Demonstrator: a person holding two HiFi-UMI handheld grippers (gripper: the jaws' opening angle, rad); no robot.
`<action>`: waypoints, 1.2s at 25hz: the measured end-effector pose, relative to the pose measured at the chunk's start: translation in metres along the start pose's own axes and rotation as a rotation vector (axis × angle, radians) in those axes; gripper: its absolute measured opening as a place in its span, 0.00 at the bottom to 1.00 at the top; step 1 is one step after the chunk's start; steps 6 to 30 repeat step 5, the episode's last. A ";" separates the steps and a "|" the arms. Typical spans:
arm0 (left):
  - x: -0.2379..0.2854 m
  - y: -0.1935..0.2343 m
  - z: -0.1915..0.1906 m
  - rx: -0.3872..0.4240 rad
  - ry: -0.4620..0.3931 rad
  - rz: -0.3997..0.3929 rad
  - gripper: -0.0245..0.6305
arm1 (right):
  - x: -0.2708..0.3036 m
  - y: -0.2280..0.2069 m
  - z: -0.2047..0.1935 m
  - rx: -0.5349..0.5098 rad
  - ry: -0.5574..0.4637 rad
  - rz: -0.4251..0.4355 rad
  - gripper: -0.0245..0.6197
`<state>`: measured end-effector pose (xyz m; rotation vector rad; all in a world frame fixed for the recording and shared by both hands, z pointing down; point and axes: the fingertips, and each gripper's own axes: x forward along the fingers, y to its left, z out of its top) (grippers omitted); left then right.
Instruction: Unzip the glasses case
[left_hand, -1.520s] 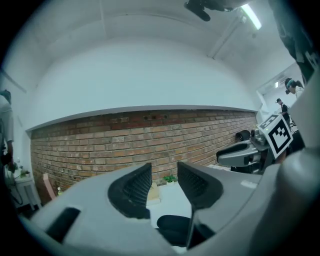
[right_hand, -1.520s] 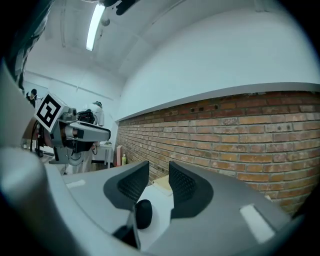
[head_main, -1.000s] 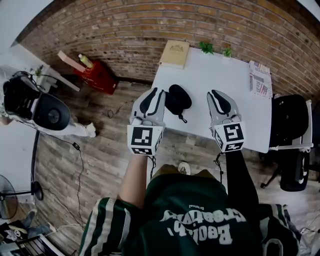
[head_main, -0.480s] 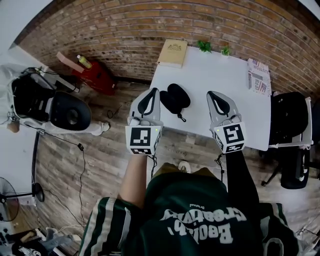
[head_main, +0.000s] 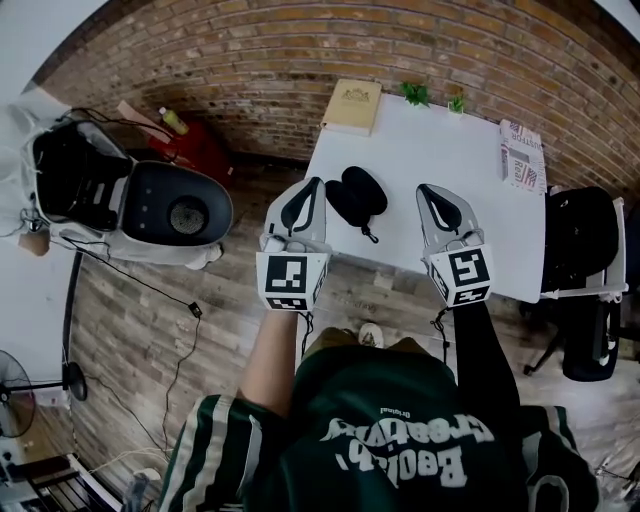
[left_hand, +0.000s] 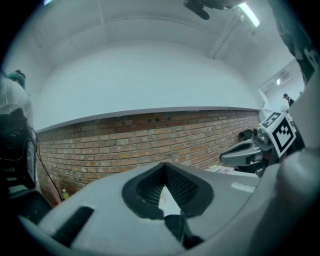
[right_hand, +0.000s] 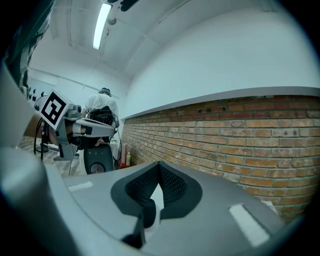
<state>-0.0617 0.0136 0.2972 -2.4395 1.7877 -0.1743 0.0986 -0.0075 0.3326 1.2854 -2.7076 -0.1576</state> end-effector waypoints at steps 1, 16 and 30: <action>-0.001 0.001 -0.001 0.001 0.002 0.001 0.04 | 0.001 0.001 0.000 -0.001 0.000 0.001 0.06; -0.006 0.007 -0.003 0.005 0.004 0.004 0.04 | 0.007 0.007 0.001 -0.002 0.001 0.005 0.06; -0.006 0.007 -0.003 0.005 0.004 0.004 0.04 | 0.007 0.007 0.001 -0.002 0.001 0.005 0.06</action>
